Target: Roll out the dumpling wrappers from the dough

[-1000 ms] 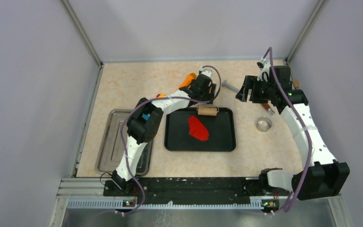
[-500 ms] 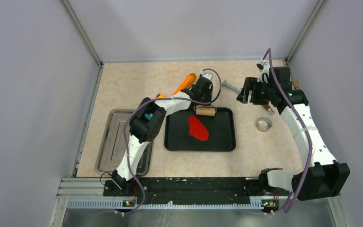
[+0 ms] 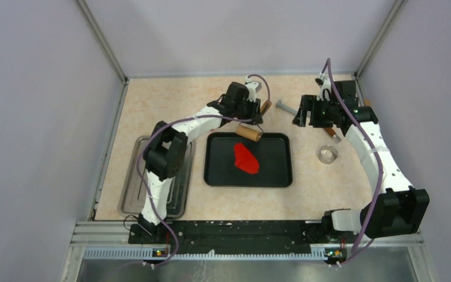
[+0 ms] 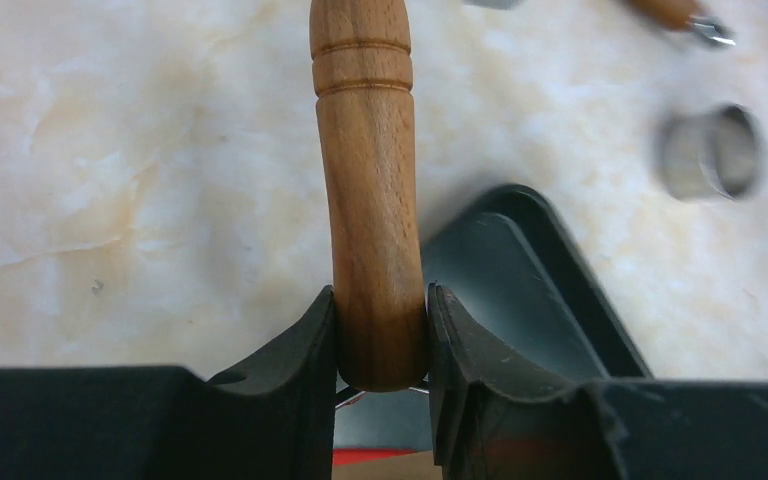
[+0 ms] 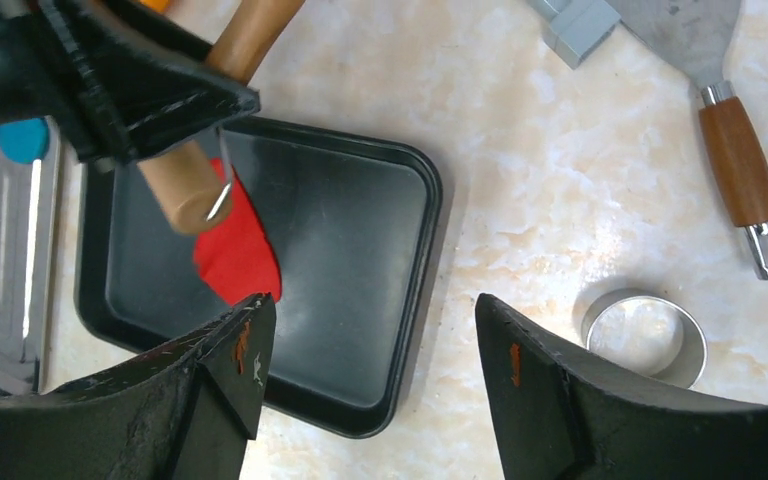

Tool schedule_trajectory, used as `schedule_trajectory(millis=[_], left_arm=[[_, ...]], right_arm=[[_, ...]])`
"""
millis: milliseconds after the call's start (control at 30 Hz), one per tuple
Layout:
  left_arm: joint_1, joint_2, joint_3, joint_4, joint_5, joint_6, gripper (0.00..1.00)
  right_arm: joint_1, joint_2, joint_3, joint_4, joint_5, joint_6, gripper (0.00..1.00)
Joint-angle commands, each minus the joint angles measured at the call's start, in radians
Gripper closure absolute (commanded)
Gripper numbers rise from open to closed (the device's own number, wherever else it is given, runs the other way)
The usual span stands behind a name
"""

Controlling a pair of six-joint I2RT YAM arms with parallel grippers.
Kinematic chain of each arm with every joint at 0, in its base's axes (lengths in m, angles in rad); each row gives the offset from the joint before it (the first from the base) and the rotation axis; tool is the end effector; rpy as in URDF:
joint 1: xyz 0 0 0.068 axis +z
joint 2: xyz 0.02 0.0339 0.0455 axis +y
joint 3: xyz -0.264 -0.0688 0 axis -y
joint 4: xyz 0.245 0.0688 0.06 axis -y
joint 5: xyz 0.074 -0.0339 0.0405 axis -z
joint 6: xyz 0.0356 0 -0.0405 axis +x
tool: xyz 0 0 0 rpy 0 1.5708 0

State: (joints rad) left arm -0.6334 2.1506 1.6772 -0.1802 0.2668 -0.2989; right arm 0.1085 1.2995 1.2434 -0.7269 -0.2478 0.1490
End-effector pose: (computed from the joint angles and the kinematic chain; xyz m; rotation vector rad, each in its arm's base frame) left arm 0.3943 -0.3012 0.2102 0.5366 2.2572 -0.7912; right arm 0.2716 0.0384 0.3375 -0.0743 2.3608 0.4172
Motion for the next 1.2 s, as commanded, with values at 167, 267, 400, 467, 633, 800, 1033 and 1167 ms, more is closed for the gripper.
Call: schedule_trajectory(millis=[167, 267, 400, 467, 633, 800, 1033, 1167], left_arm=[[-0.026, -0.379, -0.254, 0.102, 0.397, 0.261, 1.00], [-0.051, -0.445, -0.326, 0.081, 0.421, 0.385, 1.00], [-0.100, -0.510, -0.382, 0.056, 0.376, 0.510, 1.00], [-0.120, -0.534, -0.405, 0.069, 0.365, 0.540, 1.00], [-0.145, -0.555, -0.432, 0.107, 0.331, 0.546, 1.00], [-0.153, -0.570, -0.460, 0.154, 0.332, 0.552, 1.00], [-0.158, -0.557, -0.469, 0.204, 0.324, 0.540, 1.00], [-0.164, -0.537, -0.467, 0.219, 0.319, 0.544, 1.00]], right_arm=[[-0.020, 0.046, 0.109, 0.027, -0.331, 0.060, 0.20], [-0.018, 0.066, 0.111, 0.023, -0.428, 0.080, 0.20], [-0.019, 0.090, 0.097, 0.010, -0.542, 0.071, 0.20], [-0.019, 0.101, 0.081, 0.001, -0.572, 0.076, 0.21], [-0.019, 0.126, 0.057, -0.047, -0.628, 0.060, 0.25], [-0.019, 0.127, 0.055, -0.141, -0.596, -0.052, 0.25], [-0.020, 0.127, 0.022, -0.184, -0.678, -0.069, 0.29], [-0.018, 0.121, -0.012, -0.132, -0.717, -0.014, 0.43]])
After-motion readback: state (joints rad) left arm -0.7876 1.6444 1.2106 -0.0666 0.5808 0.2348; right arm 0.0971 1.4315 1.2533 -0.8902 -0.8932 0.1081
